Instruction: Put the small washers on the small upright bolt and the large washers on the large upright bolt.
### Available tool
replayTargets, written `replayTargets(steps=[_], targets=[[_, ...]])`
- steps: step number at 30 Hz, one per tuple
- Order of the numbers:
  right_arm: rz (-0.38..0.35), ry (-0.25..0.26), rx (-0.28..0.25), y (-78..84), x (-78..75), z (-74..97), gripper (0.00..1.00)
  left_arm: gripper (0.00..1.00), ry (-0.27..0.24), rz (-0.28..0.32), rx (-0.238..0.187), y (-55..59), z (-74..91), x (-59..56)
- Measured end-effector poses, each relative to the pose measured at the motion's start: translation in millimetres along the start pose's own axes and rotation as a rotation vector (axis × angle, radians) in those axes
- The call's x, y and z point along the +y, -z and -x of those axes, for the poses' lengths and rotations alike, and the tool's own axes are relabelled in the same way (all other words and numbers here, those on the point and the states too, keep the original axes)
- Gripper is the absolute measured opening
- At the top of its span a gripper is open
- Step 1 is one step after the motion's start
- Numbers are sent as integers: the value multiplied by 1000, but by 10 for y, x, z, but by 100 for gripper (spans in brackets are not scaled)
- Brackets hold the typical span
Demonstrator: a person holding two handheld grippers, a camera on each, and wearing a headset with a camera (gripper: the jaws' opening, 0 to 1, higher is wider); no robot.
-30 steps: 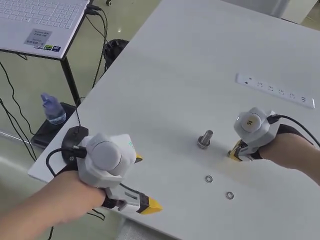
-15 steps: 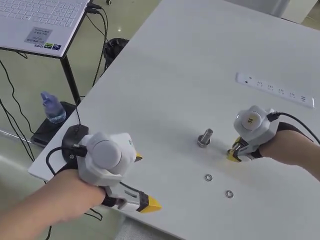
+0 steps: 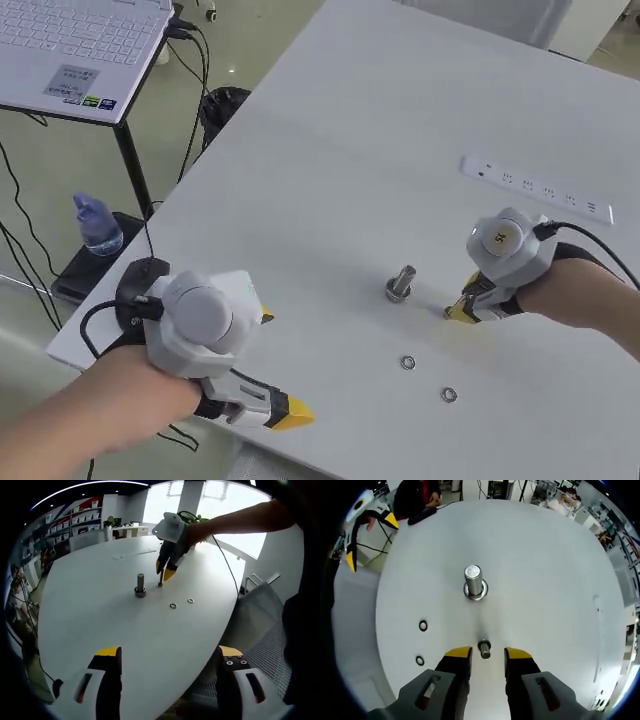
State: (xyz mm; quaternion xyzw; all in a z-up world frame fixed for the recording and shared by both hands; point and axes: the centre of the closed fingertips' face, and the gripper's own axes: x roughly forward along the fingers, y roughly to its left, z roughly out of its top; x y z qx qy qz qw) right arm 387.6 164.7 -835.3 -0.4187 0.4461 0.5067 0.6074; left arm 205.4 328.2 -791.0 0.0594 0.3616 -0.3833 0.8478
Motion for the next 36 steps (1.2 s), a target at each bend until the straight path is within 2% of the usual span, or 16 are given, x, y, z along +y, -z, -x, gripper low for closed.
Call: replayTargets(steps=[13,21,25,30,36], targets=[[11,-21,-24,-68,69,136,34,78,7,-16,19,-18,27,-36],[21,-16,-34,-84,95,192,34,78,0,-19,10,-61,60,-46],[21,-22,-50,-83,100,186,33,77,-4,-24,6,-79,70,-28],[25,-27,-64,-74,215,176,33,77,-6,-27,11,-51,68,-38],[32,-10,-53,-18,248,152,33,76,-6,-28,13,-18,87,-75]])
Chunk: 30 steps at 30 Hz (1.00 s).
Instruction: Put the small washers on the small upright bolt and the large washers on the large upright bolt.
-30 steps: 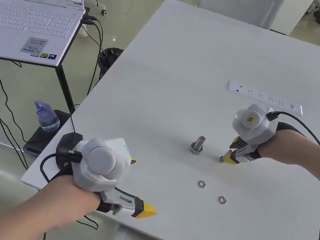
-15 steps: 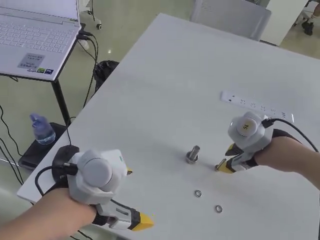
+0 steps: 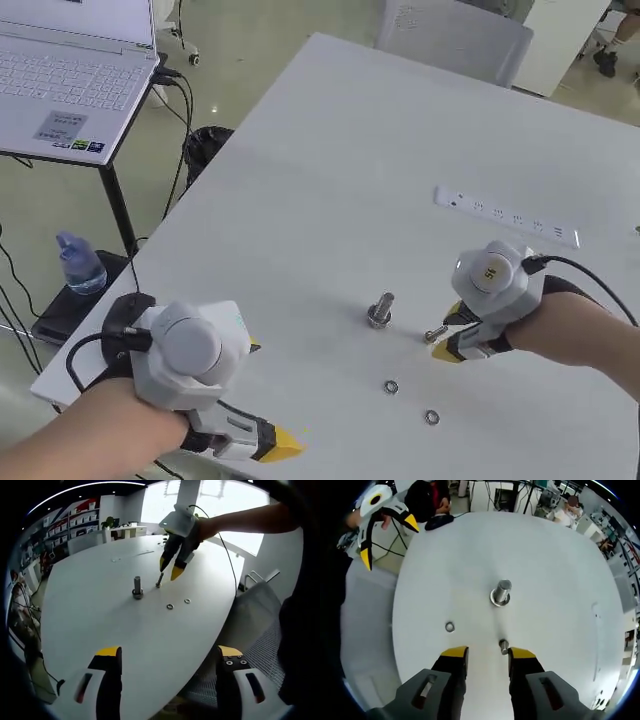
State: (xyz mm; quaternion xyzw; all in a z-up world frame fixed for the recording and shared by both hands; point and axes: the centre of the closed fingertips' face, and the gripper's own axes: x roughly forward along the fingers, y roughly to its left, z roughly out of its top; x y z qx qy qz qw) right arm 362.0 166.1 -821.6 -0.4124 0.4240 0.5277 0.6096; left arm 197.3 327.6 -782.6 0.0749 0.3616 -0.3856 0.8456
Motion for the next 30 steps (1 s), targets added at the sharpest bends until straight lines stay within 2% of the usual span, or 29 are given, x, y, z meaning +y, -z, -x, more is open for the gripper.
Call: replayTargets(steps=[1,4,7,13,23,30], targets=[[4,15,-2,5,-34,-15,33,76,-1,1,-1,7,12,-2],[-9,16,10,41,-57,-73,33,76,-5,11,-1,29,40,-1],[-11,20,7,27,-64,-60,32,76,-4,11,11,71,43,-9],[-4,21,11,33,-66,-46,32,76,-6,12,6,54,48,-1],[3,28,-2,3,-30,54,32,74,2,5,10,59,29,-38],[19,24,6,26,96,113,32,74,0,-1,0,52,58,-62]])
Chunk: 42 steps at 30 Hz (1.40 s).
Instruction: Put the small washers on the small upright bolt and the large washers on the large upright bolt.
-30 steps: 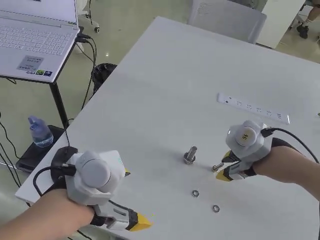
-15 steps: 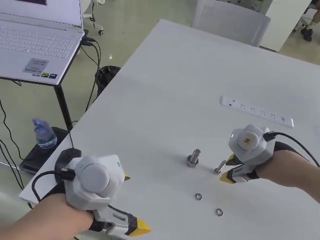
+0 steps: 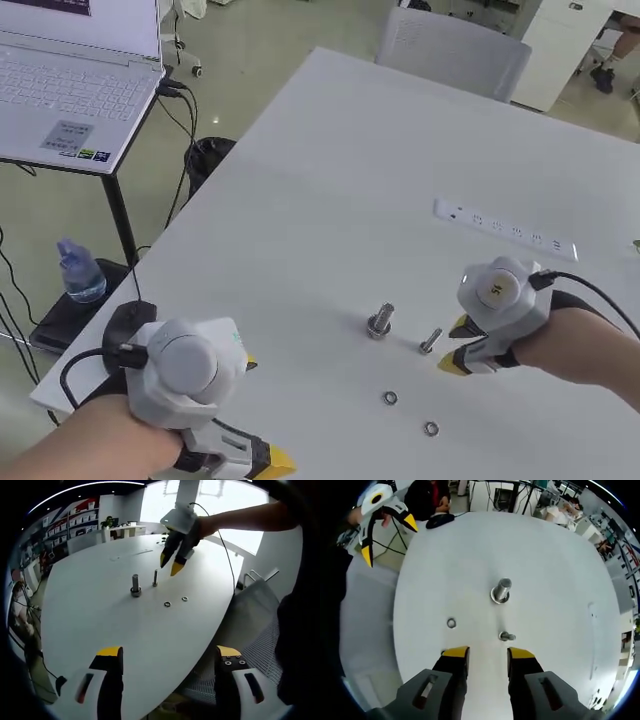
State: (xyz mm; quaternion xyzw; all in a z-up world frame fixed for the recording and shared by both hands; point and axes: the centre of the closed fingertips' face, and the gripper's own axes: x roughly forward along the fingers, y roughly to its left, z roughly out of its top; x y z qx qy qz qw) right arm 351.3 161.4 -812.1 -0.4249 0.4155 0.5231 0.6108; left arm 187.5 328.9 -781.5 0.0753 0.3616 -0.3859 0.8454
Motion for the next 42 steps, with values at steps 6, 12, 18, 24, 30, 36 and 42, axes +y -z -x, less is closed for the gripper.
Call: replayTargets(steps=[6,12,18,24,30,36,42], targets=[[8,-10,6,-5,122,14,32,74,-1,1,-6,17,25,-27],[19,-44,6,3,293,49,33,76,-13,0,-14,-28,64,-20],[22,-79,5,45,465,61,36,79,-27,3,-28,-65,80,10],[11,-83,-3,91,563,66,36,84,-40,10,-58,-120,94,13],[-1,-89,-6,139,668,63,36,87,-36,5,-47,-88,67,4],[-14,-93,1,233,731,46,36,93,-24,11,-46,-41,30,-19],[-12,-77,3,307,754,-13,36,96,-21,23,-64,-63,31,-25]])
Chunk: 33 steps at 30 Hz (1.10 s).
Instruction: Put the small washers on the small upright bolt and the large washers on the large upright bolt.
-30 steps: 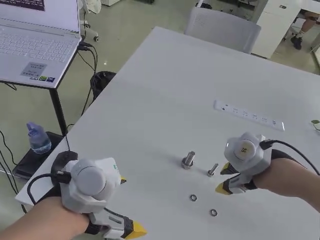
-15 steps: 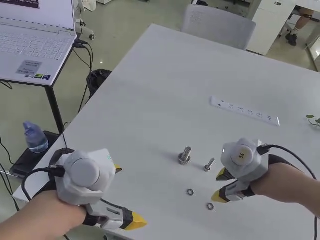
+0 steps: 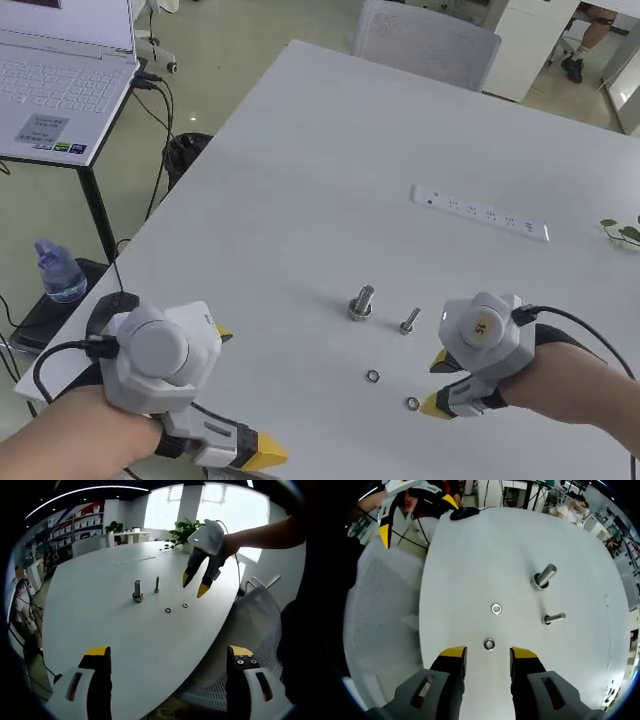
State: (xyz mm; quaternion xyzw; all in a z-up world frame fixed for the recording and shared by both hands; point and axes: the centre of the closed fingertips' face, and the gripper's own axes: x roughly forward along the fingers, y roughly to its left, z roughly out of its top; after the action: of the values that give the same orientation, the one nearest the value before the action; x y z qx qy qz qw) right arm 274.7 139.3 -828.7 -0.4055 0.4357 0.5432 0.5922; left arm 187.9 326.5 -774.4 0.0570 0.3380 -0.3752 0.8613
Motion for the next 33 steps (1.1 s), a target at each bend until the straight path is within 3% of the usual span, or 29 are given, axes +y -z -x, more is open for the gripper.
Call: replayTargets(steps=[7,17,21,33], targets=[[0,18,-25,46,1,-158,35,98,2,4,-6,-27,-6,6],[-20,19,-15,179,-25,-378,33,99,11,0,-7,-54,-48,39],[-36,11,-19,178,-22,-413,33,97,22,-13,10,-63,-88,40],[-21,27,2,184,-43,-474,31,93,54,-21,8,-80,-140,-4]])
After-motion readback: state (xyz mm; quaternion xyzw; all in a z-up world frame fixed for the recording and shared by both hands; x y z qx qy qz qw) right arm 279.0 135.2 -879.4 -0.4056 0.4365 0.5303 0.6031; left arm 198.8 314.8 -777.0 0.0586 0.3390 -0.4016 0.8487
